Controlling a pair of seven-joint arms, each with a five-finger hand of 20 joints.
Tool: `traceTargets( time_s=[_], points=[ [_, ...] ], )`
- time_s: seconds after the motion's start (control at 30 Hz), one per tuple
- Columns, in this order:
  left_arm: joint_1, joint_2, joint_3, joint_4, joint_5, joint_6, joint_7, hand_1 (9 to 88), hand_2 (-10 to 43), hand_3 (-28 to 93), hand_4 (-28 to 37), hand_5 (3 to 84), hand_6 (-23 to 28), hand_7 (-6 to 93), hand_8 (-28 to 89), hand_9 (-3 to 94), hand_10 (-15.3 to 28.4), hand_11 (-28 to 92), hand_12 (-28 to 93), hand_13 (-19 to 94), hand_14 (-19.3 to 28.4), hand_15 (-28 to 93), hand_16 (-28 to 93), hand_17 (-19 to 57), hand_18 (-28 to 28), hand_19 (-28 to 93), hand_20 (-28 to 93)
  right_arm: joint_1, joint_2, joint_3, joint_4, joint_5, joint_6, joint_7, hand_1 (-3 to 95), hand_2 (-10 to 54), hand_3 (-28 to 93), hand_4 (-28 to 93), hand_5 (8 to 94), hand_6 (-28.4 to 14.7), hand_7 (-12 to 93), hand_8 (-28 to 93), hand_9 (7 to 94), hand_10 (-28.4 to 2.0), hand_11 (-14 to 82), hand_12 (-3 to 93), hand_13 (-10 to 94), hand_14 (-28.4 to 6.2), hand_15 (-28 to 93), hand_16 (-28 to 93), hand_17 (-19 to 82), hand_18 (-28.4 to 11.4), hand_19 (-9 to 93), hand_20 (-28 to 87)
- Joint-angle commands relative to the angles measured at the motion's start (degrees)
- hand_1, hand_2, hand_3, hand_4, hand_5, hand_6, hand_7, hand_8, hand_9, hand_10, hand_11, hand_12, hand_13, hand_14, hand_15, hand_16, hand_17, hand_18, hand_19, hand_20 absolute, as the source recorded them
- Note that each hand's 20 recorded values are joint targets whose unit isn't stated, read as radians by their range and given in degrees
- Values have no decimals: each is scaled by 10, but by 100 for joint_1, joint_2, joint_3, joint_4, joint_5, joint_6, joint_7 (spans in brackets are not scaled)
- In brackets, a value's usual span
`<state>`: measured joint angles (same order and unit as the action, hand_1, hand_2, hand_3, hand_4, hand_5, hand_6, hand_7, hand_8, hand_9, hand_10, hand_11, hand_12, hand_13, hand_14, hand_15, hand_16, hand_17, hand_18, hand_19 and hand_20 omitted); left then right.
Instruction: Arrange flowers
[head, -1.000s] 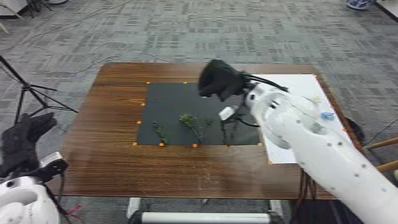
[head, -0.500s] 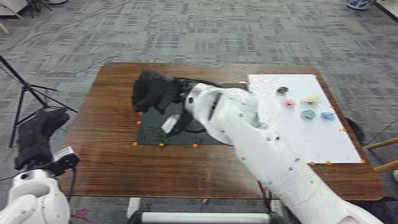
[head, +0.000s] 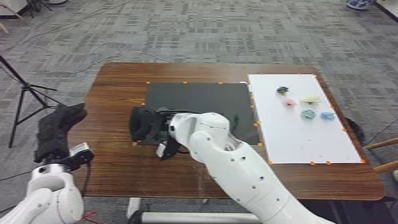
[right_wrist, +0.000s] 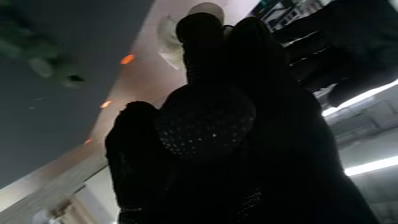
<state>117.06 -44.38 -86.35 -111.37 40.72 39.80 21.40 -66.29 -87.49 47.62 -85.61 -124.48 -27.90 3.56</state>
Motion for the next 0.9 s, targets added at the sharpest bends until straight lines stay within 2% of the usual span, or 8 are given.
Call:
traceTargets(
  time_s=[0.03,0.13,0.23,0.3,0.37,0.47,0.63,0.9],
  points=[
    [102,-55,71,-142,-74,9,85,238,306,622,-283,582,19,203,-97,574,147,230,117,440,169,232,4,60,121,161,184,96,78,-118,127,-860,647,-109,771,-2,184,11,732,-35,176,213,853,-120,74,276,933,-19,495,420,651,-93,932,528],
    [183,-89,75,-186,-114,1,122,230,297,634,-283,581,19,207,-98,573,148,233,118,438,169,239,1,59,122,165,185,89,52,34,220,-1091,554,-211,758,-6,216,-7,733,-27,191,188,853,-116,77,264,934,-18,499,409,652,-92,932,524],
    [256,-96,80,-225,-130,18,142,223,222,658,-283,575,20,210,-96,567,148,236,120,434,169,255,4,50,127,176,190,79,-4,154,273,-950,312,-94,731,-10,254,-8,732,-21,205,175,844,-112,72,265,933,-19,503,407,656,-92,932,521],
    [280,-86,98,-248,-190,41,212,218,181,665,-283,568,20,213,-96,561,147,240,122,430,170,267,8,42,133,188,196,70,-11,169,276,-903,253,-34,710,-12,276,-4,726,-18,207,171,839,-111,74,266,927,-20,510,408,654,-95,932,524],
    [220,-68,161,-240,-190,41,213,217,174,666,-283,565,20,213,-95,559,147,241,123,429,171,273,9,40,134,191,198,79,31,113,231,-811,248,149,699,-13,287,-3,718,-14,202,168,832,-113,75,264,925,-21,513,406,652,-96,932,527],
    [243,-41,192,-280,-172,40,218,217,166,665,-283,562,20,212,-94,554,147,242,125,429,173,283,10,38,137,195,200,72,23,123,187,-797,68,247,671,-20,319,-13,693,-11,174,159,817,-118,79,251,924,-21,517,396,651,-99,932,526],
    [310,-1,249,-347,-223,95,302,212,158,673,-283,559,19,215,-94,551,146,243,125,428,173,299,5,35,139,201,202,79,77,85,132,-729,26,376,635,-33,364,-31,663,-5,161,143,772,-138,94,212,922,-22,514,389,650,-100,932,515],
    [336,-35,228,-359,-173,89,271,210,146,682,-283,555,18,212,-94,546,146,239,127,425,172,304,1,33,140,204,203,146,139,2,79,-558,40,550,563,-63,495,-87,626,13,175,105,724,-150,102,162,916,-22,516,377,647,-100,932,502]
  ],
)
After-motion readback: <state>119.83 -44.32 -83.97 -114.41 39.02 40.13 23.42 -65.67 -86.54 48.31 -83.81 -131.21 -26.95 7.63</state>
